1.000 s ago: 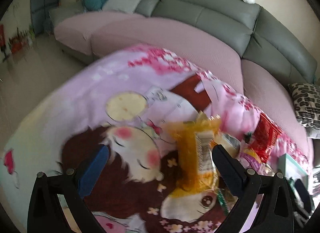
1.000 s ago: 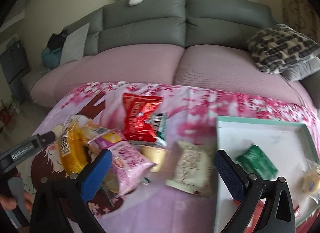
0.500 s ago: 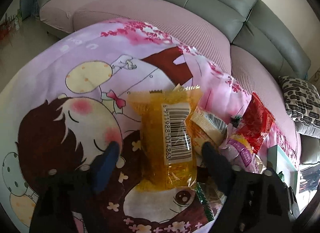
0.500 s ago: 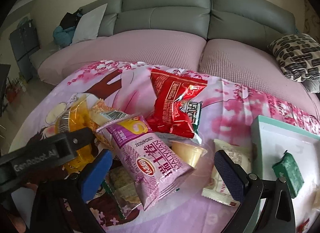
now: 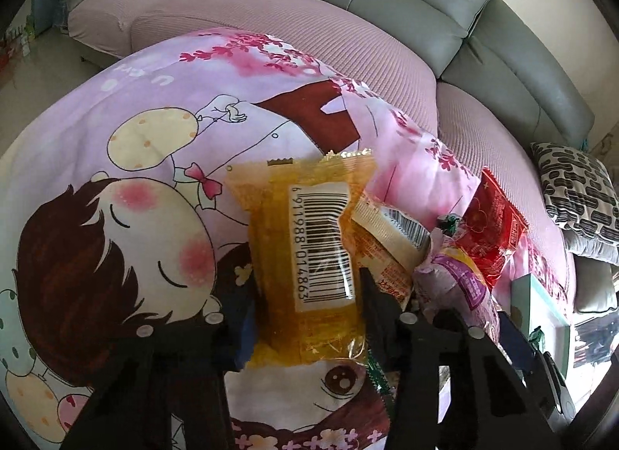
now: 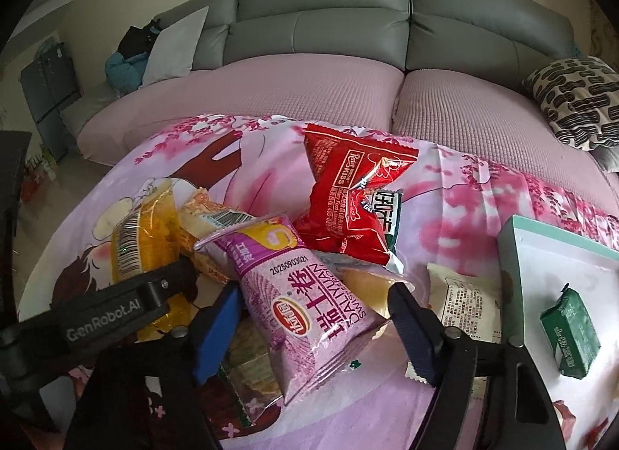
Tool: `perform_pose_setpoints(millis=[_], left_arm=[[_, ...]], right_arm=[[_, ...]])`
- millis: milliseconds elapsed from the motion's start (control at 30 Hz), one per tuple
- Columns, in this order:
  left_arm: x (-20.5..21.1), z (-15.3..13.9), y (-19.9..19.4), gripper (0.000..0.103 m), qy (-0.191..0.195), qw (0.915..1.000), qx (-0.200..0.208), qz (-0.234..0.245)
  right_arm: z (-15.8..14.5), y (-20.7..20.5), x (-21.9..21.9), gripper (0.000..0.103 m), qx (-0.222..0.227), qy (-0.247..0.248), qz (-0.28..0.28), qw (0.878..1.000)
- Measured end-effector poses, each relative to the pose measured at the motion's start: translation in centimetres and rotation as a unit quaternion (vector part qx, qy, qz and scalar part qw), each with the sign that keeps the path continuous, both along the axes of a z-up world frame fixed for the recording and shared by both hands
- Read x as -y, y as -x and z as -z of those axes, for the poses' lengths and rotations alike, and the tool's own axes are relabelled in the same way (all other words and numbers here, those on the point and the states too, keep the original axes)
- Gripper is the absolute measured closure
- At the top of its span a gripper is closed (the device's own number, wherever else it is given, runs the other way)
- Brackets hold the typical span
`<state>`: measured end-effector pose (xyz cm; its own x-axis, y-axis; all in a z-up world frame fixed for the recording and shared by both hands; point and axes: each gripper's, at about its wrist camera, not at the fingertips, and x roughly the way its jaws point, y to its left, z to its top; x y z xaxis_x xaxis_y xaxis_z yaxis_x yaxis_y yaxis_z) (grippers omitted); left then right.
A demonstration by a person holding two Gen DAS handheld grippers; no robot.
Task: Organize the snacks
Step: 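Grasp the yellow barcode bag with the left tool while the right tool grasps the pink bag, then carry the yellow bag into the tray with the left tool while the right tool carries the pink bag there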
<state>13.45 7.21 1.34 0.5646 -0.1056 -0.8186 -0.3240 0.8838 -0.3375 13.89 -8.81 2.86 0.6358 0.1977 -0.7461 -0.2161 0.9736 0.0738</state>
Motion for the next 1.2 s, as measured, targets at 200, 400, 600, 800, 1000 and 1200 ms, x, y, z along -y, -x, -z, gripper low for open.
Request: perform_pose_setpoints(millis=[200,400,600,800,1000,1200], left_arm=[[0.1,-0.3,0.2,0.057,-0.002,1.0000,0.005,0.001],[0.4,-0.7,0.4,0.058,-0.003,0.9999,0.009,0.005],[0.2,-1.2,0.8,0.058,-0.002,0.9998,0.017,0.004],[0.1,-1.9,1.2,0.059,-0.002,0.9996,0.027,0.003],[0.0,-2.9,1.6,0.059,-0.005,0.9992,0.039,0.001],[0.6,-3.7,1.9,0.059,-0.010,0.9987,0.049,0.010]], right_arm=[[-0.6,0.3,0.0,0.044,-0.002,-0.005,-0.011,1.000],[-0.8,0.6,-0.4,0.048,-0.008,-0.002,-0.022,1.000],[-1.4,1.0,-0.6,0.051,-0.009,-0.009,-0.031,0.999],[-2.4,1.6,-0.8,0.052,-0.002,-0.009,-0.038,0.999],[-3.5,2.2,-0.2,0.052,0.005,-0.010,-0.030,0.999],[-4.8,2.9,0.8,0.052,0.015,-0.010,-0.018,1.000]])
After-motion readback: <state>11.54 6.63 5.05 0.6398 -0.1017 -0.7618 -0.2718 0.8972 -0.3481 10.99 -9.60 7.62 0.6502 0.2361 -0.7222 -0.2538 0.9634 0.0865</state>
